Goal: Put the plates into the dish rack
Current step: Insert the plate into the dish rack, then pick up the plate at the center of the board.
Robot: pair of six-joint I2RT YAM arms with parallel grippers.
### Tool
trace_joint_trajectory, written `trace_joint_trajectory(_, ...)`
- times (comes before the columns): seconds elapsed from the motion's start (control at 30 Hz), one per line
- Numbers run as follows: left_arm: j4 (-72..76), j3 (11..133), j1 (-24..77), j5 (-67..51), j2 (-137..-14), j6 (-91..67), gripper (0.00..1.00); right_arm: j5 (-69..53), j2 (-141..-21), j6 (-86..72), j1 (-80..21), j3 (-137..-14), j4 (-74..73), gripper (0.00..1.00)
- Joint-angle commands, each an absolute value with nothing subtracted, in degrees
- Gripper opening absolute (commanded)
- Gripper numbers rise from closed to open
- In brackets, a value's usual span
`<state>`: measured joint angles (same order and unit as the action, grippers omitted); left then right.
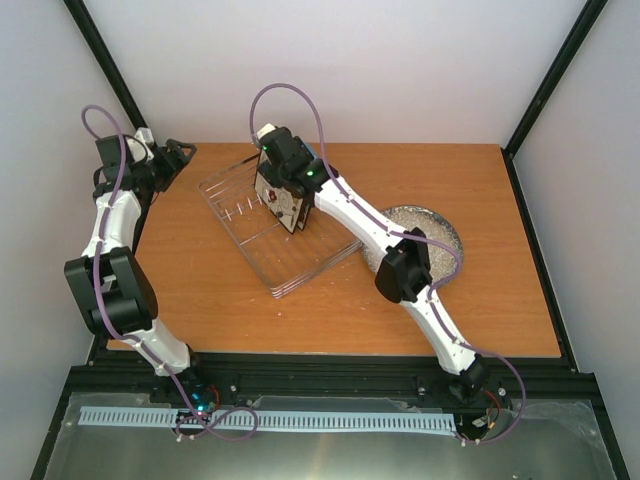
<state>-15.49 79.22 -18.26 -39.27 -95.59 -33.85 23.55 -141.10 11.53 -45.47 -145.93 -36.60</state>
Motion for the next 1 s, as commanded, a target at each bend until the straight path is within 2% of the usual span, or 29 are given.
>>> trace_joint_trajectory(0.0,-13.4,79.4,-18.4,-40.4,-95.1,-34.5,0.93,28.2,-134.6,14.0,-45.8,-145.7,-34.1,0.80)
trace_joint_trajectory(0.27,-12.1,75.4,-18.1,-41.5,-90.2,-34.6,0.94,29.8,-127.4,11.4,-46.0,-144.4,-37.9,0.82)
trace_joint_trajectory(0.47,-15.1,74.5,-14.6,-40.1,-84.4,-31.6,0.94,27.1,-116.6,-1.7,-43.6,-135.8,-45.2,0.86)
trace_joint_trajectory(0.53,-16.4,73.8,-12.4,-38.5,-82.0,-30.8,0.95,26.6,-111.1,-8.3,-42.1,-129.6,-47.0,0.87)
trace_joint_trajectory(0.7,-16.3,68.4,-5.7,-38.2,-76.1,-33.0,0.95,21.7,-92.3,-27.0,-35.2,-103.4,-45.8,0.95)
trace_joint_trajectory(0.87,-17.2,63.4,5.2,-34.7,-69.1,-33.0,0.99,11.0,-66.3,-45.2,-22.7,-70.3,-37.0,1.00)
trace_joint_trajectory(0.97,-17.7,60.3,11.9,-31.6,-65.2,-33.5,1.00,3.7,-56.5,-47.1,-14.8,-59.7,-36.3,1.00)
